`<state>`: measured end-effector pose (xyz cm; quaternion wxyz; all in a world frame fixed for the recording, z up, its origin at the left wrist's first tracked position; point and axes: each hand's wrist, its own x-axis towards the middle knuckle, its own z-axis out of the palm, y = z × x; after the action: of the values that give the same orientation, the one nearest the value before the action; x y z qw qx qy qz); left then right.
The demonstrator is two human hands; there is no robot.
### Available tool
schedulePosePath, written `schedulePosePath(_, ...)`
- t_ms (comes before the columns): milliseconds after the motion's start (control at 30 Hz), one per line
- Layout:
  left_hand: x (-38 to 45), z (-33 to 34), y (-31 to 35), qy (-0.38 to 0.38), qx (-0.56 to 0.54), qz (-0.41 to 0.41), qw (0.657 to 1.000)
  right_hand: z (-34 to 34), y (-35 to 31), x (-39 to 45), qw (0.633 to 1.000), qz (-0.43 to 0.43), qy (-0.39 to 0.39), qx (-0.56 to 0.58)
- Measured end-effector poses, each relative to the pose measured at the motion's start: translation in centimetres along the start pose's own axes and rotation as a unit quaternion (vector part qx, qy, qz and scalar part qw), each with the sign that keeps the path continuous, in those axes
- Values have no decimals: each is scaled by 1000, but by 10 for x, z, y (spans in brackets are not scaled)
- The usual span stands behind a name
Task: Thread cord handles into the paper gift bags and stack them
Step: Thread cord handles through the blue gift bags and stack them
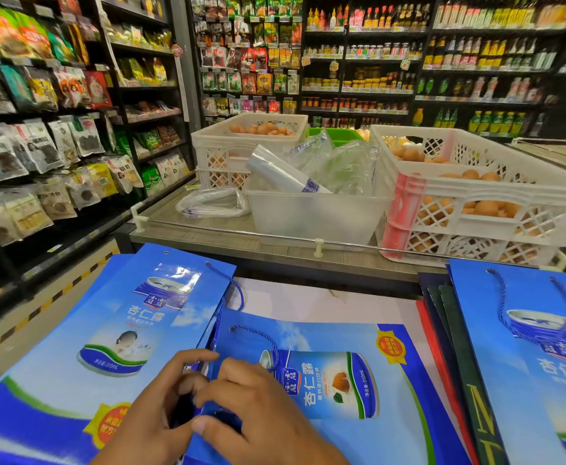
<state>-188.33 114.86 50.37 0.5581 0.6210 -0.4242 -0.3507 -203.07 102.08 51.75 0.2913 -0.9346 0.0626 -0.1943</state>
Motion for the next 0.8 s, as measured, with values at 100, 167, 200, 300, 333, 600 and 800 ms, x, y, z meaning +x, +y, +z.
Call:
schedulePosePath(100, 1, 1, 0, 7, -18, 0, 1000, -2, 0, 0, 1000, -9, 18, 0)
schedulePosePath(167, 0, 3, 1, 4, -32, -6, 999, -4, -2, 0, 1000, -11, 23, -3)
schedulePosePath(200, 0, 3, 2, 5, -35, -7, 999, -5, -3, 0, 1000, -11, 26, -4)
schedulePosePath(300, -1, 0, 5, 1, -23, 6, 1000, -5, -6, 0, 999, -11, 30, -10)
schedulePosePath(333, 0, -2, 6, -1, -10, 7, 1000, -5, -6, 0, 999, -10, 30, -12)
schedulePosePath(600, 2, -7, 7, -31, 34, -3, 999, -3, -7, -1, 998, -26, 57, -28)
schedulePosePath(800, 1, -4, 9, -23, 31, 1, 999, -5, -2, -2, 998, -37, 44, -2)
